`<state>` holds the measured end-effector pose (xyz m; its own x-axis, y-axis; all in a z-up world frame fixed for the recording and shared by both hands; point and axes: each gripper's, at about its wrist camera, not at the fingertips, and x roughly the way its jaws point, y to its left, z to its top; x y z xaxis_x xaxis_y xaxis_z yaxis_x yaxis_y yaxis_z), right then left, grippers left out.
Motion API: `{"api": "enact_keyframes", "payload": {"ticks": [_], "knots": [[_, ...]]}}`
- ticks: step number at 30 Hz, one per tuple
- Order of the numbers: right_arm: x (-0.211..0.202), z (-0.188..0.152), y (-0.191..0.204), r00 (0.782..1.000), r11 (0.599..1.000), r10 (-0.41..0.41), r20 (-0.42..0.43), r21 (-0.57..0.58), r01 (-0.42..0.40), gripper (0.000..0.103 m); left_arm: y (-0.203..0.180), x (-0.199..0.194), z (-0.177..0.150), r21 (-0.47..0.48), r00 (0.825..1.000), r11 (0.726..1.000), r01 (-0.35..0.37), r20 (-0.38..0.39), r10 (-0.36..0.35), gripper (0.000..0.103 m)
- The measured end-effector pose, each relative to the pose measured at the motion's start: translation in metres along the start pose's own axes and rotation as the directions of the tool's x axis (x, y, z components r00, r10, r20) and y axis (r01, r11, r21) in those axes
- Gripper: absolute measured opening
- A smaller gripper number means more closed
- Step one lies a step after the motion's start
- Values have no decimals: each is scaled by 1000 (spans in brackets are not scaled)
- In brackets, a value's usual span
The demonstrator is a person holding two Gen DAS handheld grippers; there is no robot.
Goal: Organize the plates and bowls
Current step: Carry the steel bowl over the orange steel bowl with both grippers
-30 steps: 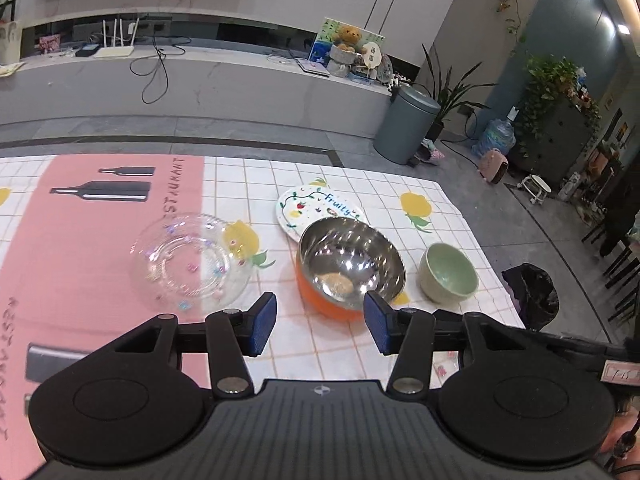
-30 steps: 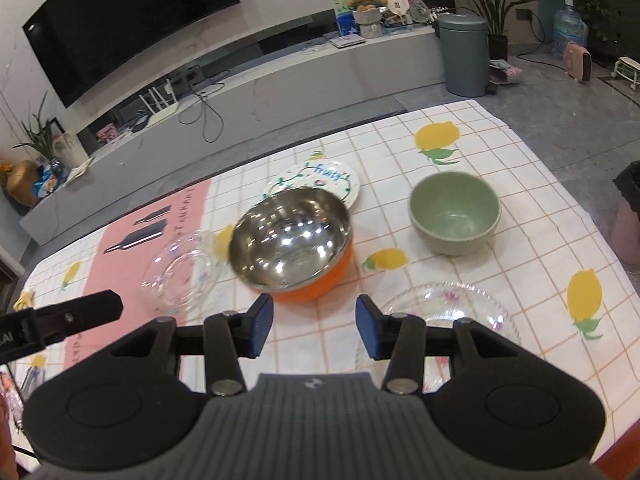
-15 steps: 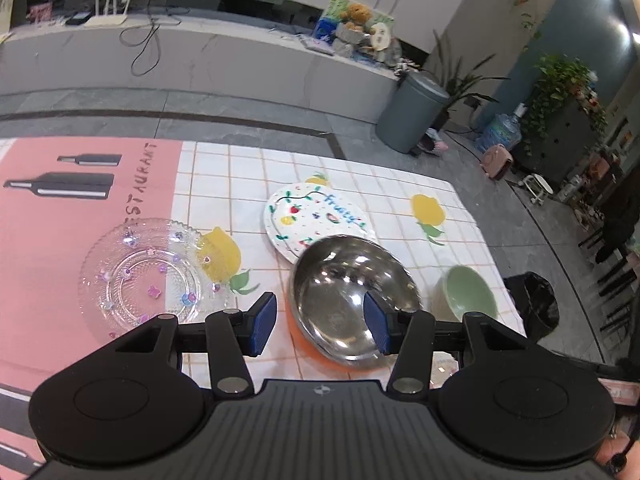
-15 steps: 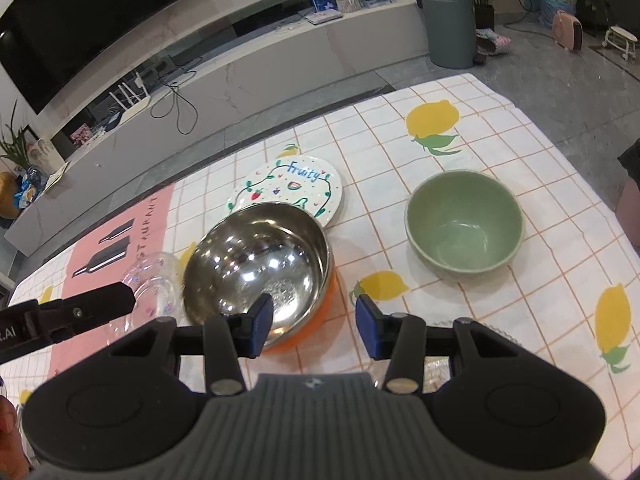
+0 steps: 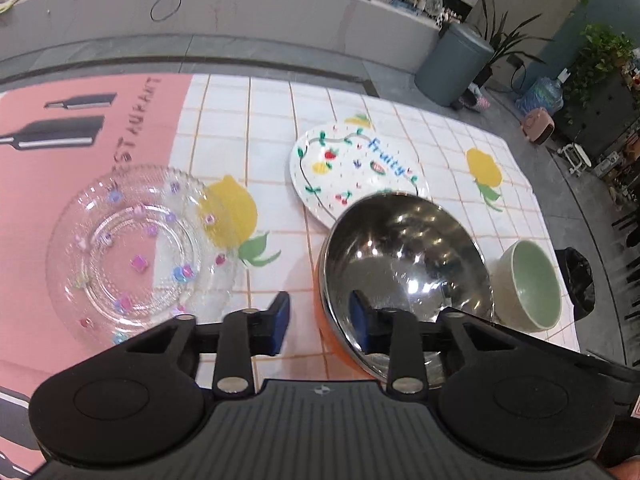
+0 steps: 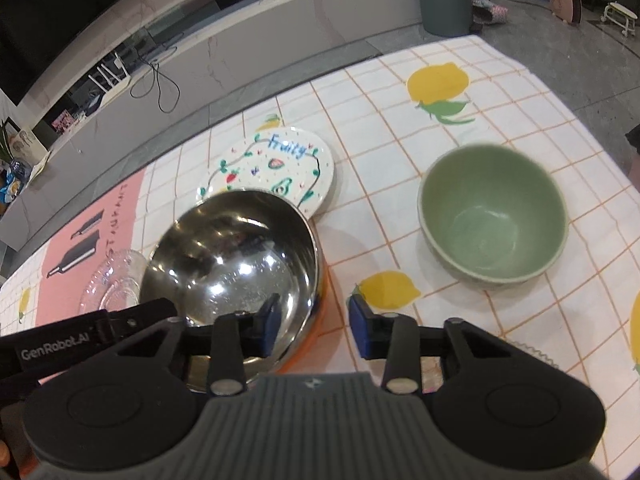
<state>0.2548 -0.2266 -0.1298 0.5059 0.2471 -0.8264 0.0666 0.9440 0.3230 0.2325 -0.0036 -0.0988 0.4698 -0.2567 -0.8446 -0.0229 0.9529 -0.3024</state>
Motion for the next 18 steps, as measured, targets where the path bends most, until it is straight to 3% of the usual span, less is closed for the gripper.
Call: {"api": "enact_keyframes", "payload": {"ticks": [6,12,18], "knots": [[3,0,2,1000,1000,3,3,-1,-3,18,-4,4,2,6,1000,1000,9,-16,-9,18],[-3,-1,4,1000,1000,-12,-5,1,12,17,-12,-1,-1,26,999,999,-20,-40,21,16],[-29,-9,9,1000,1000,8,10,-17,-7,15,-14,-34,-13,29,999,999,-27,-29,28,16]]}}
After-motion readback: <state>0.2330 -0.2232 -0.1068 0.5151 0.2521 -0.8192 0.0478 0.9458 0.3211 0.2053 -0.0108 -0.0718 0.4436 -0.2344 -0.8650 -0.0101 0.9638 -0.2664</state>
